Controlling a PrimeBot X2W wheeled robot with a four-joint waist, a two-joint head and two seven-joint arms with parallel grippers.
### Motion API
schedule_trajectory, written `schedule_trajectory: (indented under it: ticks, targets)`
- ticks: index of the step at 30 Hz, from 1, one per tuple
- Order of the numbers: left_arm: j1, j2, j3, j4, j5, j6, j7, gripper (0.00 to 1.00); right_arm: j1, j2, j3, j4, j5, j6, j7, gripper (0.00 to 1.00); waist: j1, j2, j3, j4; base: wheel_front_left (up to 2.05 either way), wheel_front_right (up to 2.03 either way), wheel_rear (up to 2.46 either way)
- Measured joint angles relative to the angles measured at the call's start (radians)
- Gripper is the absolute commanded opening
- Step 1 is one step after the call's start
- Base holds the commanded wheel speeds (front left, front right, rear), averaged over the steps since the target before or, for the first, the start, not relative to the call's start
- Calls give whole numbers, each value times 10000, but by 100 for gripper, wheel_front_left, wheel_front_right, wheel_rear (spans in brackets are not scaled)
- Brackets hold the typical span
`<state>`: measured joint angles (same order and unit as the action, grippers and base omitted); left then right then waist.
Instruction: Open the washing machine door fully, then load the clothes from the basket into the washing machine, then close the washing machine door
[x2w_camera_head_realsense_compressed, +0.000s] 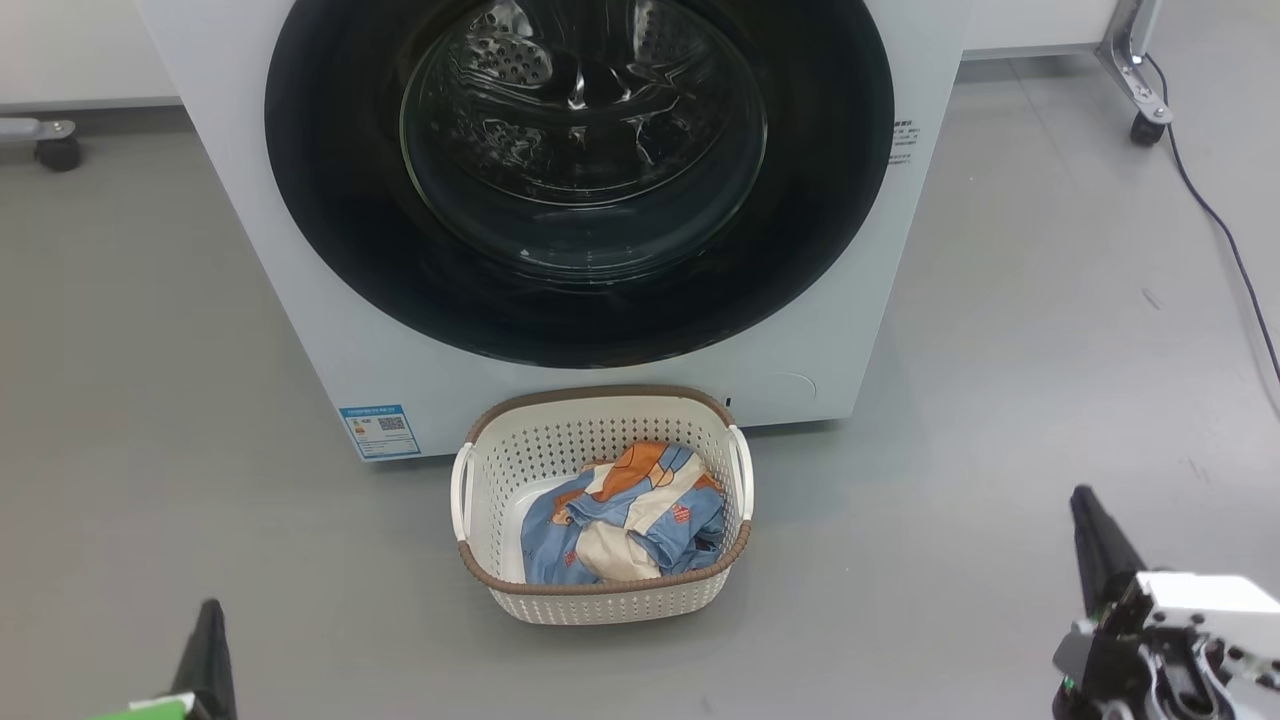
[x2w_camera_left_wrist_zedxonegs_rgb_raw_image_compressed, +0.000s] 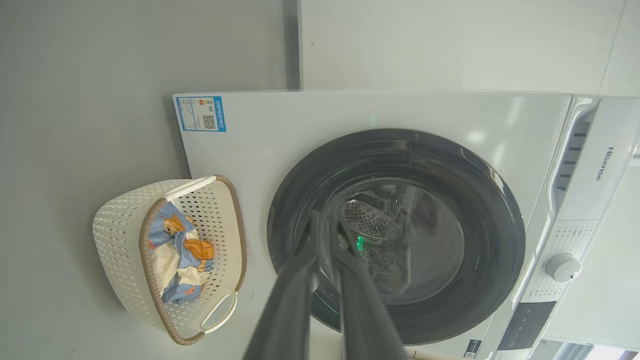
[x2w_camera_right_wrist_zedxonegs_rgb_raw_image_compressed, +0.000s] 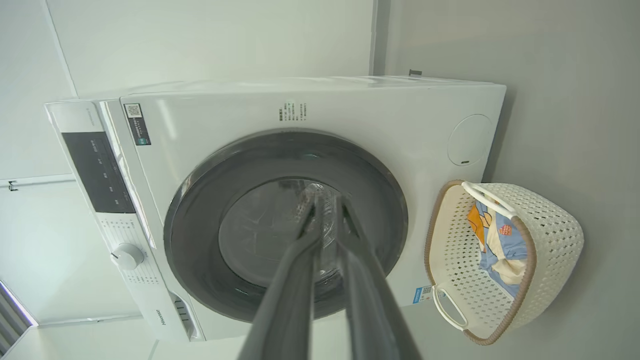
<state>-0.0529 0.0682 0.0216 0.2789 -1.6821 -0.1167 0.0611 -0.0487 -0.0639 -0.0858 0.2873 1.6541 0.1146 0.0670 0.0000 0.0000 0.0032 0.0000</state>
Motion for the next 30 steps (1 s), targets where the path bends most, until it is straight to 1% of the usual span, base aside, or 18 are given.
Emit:
schedule_trajectory:
  ticks: [4,13,15,18,24,27,30]
  targets:
    - [307,-222,-38,311,-2,0,0,100,386,221,25,322,-2,-15,-10,100,0,0,1,0,0,0,0]
    - [302,-211,-38,155,21,0,-102,100,387,171,134,192,-309,-15,-167,100,0,0,10,4,0,0,0]
    - [299,-190,-54,102,63,0,-134,100,384,134,184,150,-514,-15,-221,100,0,0,14,4,0,0,0]
    - [293,-125,-125,-33,481,0,-240,100,362,33,278,96,-832,-15,-372,100,0,0,22,4,0,0,0]
    - [282,17,-251,-201,690,0,-454,100,286,-71,497,27,-1505,-13,-554,100,0,0,36,0,0,0,0]
    - [281,88,-336,-282,1097,0,-598,100,221,-188,608,-23,-1962,-13,-677,100,0,0,46,-2,0,0,0]
    - [279,232,-454,-382,1279,0,-715,100,211,-313,721,-52,-2418,-13,-779,100,0,0,56,-4,0,0,0]
